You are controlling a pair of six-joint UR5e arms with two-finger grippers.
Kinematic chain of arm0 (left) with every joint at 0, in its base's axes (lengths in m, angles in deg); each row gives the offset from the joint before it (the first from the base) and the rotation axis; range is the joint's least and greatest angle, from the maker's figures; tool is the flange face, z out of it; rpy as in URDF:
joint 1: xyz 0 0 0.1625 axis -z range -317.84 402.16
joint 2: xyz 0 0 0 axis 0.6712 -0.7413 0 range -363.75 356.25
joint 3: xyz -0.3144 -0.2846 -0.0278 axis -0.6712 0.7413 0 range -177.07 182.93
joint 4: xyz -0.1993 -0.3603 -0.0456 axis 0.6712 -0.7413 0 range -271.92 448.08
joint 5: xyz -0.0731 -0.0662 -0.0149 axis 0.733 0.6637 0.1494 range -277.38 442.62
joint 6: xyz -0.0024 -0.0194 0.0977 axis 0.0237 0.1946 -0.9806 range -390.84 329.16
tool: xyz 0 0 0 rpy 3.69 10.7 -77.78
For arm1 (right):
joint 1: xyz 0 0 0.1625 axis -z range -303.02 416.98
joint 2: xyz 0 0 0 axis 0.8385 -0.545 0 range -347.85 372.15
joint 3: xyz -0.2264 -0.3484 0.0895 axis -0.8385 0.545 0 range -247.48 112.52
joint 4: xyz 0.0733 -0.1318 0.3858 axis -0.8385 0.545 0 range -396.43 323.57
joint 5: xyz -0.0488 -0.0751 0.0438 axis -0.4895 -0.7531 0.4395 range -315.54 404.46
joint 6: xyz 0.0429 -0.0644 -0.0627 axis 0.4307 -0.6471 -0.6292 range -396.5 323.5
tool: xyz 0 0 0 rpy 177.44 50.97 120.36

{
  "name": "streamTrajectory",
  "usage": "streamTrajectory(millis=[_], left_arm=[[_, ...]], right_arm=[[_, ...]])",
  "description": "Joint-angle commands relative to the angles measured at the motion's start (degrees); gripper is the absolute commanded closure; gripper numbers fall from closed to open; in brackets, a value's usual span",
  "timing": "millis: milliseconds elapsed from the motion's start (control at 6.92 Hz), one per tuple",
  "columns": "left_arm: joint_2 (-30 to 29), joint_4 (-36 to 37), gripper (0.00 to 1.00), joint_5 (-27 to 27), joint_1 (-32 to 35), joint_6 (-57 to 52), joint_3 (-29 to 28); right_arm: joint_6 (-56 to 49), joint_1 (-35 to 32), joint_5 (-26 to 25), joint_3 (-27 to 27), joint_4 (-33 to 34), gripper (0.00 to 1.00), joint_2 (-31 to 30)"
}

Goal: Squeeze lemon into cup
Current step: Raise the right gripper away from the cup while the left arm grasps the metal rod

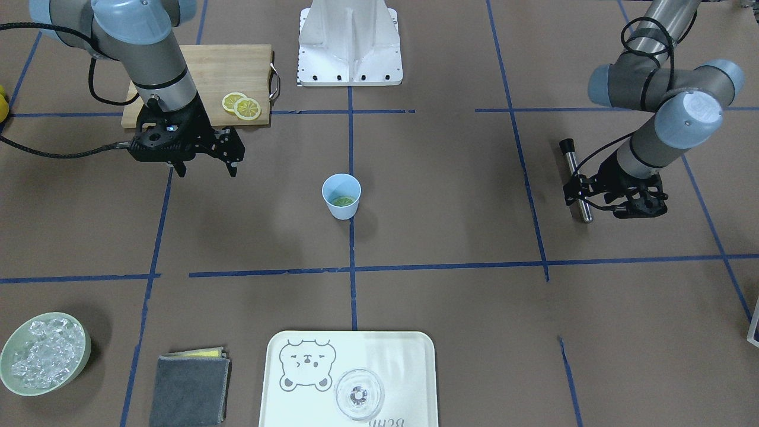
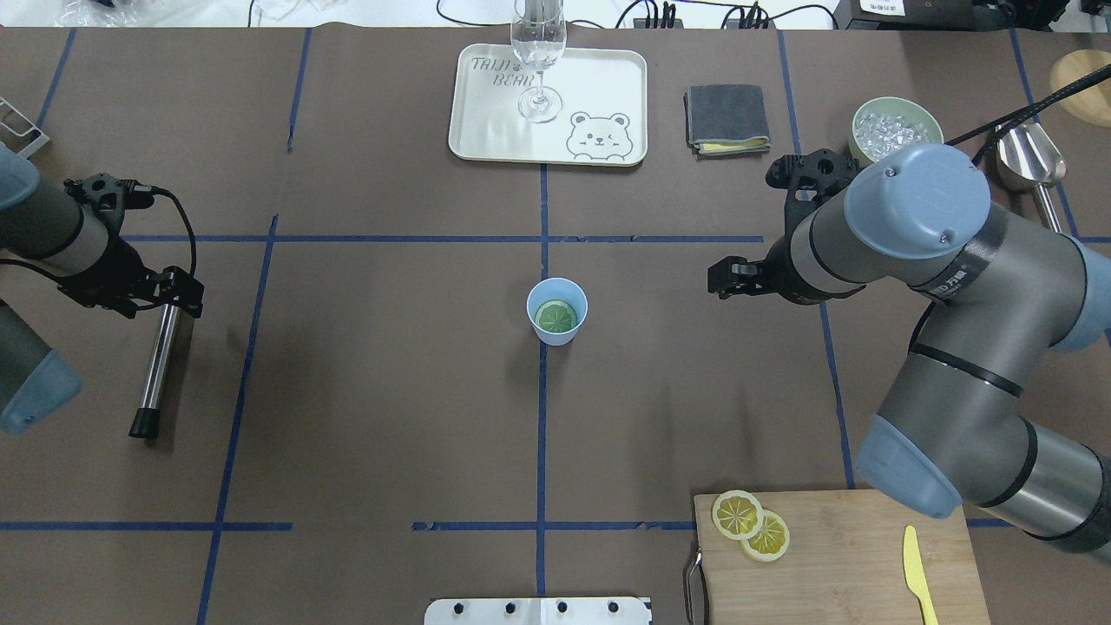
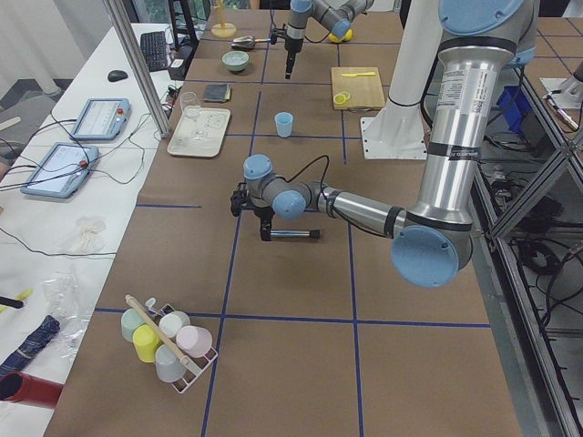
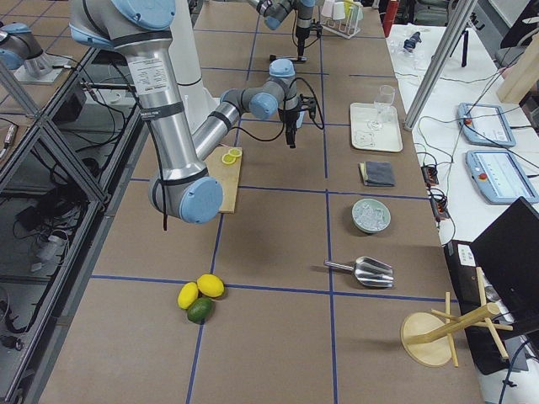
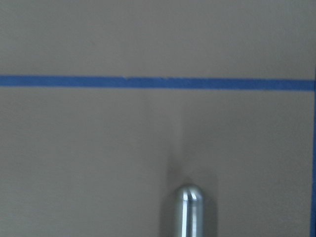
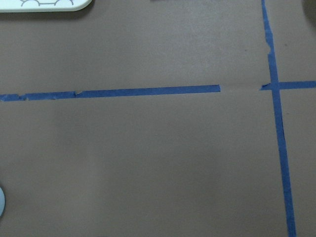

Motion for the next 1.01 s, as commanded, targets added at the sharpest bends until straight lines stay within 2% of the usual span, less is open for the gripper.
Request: streamTrajectory(millis=[0,145,289,578,723,867], left_arm=[[0.31,0.10,0.31,-0.07,-1.08,0.42,-0.07],[0.48,0.18,0.69,-0.15,-1.08,-0.01,-0.16],[0.49,0.36,1.00,-0.15,-1.08,-0.02,-0.33],[0.57,0.45,1.00,-0.15,-1.00,-0.02,0.71],[0.49,0.36,1.00,-0.15,-0.56,0.16,3.77],[0.49,0.53,1.00,-2.85,-0.30,0.77,8.84]], right_arm=[[-0.10,-0.05,0.03,0.01,-0.11,0.00,0.03],[-0.10,-0.05,0.03,0.01,-0.11,0.00,0.03],[-0.10,-0.05,0.03,0.01,-0.11,0.00,0.03],[-0.02,-0.05,0.12,0.01,-0.11,0.00,0.03],[0.07,-0.40,0.38,0.01,-0.19,0.00,0.12],[0.25,-1.71,2.21,-0.08,-0.20,0.00,0.38]])
